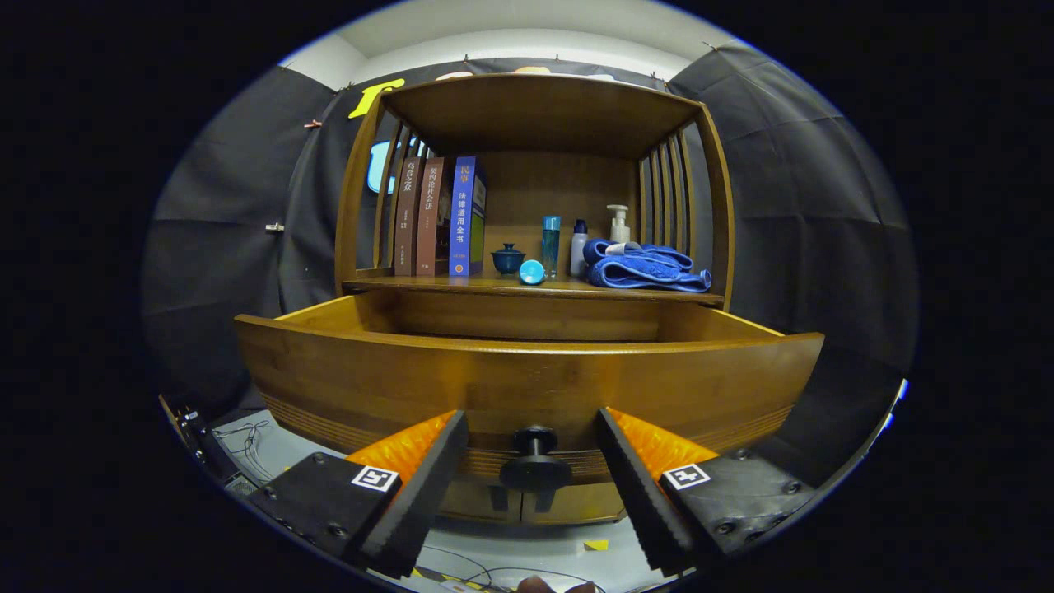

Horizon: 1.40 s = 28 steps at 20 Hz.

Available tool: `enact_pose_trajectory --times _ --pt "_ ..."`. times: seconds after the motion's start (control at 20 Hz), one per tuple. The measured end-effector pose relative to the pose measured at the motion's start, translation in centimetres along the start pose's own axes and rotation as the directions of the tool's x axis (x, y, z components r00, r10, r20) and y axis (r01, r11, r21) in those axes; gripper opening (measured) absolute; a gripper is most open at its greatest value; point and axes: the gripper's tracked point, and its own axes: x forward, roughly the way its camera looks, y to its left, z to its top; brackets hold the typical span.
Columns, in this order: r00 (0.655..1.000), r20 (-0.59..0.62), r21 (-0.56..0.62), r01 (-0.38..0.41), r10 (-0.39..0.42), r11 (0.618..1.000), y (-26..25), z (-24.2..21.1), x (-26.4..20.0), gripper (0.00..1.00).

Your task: Pull open the drawer, take out the items inside it, and place them on the countertop above the cabinet.

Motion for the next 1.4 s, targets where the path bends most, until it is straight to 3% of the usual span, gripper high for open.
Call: enact_pose_trajectory --times 1.4 --pt "0.999 -0.034 -0.068 0.035 -0.038 0.997 0.5 1.6 14.8 1.0"
